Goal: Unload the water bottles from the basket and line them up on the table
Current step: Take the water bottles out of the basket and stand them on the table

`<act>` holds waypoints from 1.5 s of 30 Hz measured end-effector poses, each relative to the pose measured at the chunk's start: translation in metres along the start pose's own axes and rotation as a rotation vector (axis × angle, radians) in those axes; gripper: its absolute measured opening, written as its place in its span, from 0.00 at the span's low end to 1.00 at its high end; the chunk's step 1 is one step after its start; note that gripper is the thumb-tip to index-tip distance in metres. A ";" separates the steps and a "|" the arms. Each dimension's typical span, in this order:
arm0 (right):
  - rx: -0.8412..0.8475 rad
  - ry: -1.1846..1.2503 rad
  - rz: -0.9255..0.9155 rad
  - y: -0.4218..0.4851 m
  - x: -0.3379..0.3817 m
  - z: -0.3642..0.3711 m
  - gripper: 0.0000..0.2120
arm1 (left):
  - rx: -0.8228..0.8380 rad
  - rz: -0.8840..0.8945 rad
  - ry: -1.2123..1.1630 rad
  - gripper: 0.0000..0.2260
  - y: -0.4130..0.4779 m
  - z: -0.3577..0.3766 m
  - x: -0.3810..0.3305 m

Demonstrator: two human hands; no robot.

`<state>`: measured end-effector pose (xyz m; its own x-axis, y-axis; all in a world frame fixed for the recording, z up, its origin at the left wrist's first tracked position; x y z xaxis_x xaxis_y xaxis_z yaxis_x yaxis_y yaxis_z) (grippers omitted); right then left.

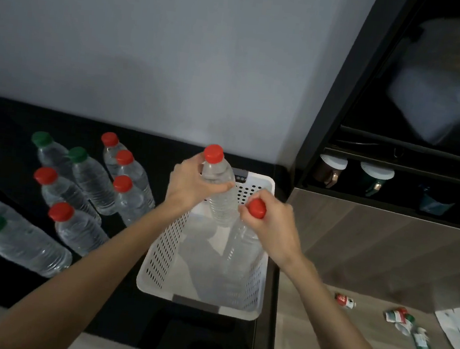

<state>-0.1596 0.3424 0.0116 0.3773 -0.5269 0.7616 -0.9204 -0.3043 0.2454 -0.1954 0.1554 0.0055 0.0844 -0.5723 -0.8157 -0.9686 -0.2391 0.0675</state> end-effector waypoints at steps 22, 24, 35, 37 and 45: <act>0.210 0.516 -0.436 -0.040 0.340 0.123 0.10 | -0.492 0.108 -0.067 0.15 -0.210 -0.363 0.014; 0.240 0.518 -0.441 -0.054 0.364 0.157 0.09 | -0.507 0.091 -0.035 0.15 -0.234 -0.396 0.036; 0.309 0.533 -0.394 -0.096 0.441 0.307 0.07 | -0.529 -0.117 0.025 0.15 -0.305 -0.506 0.178; 0.316 0.512 -0.396 -0.092 0.448 0.330 0.07 | -0.534 -0.138 0.030 0.15 -0.304 -0.517 0.200; 0.296 0.496 -0.383 -0.039 0.463 0.427 0.08 | -0.512 -0.200 0.030 0.16 -0.258 -0.563 0.288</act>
<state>0.0948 -0.2284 0.0986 0.5141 0.0643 0.8553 -0.6383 -0.6375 0.4316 0.2108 -0.3894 0.0767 0.2688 -0.4968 -0.8252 -0.6962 -0.6923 0.1899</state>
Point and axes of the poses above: each hand's wrist, its own y-axis towards the middle knuckle, its own z-axis out of the palm, x = y × z, the point moved 8 cm from there along y, towards the middle knuckle, and after that the axes turned 7 degrees about -z, right-handed, at the moved point
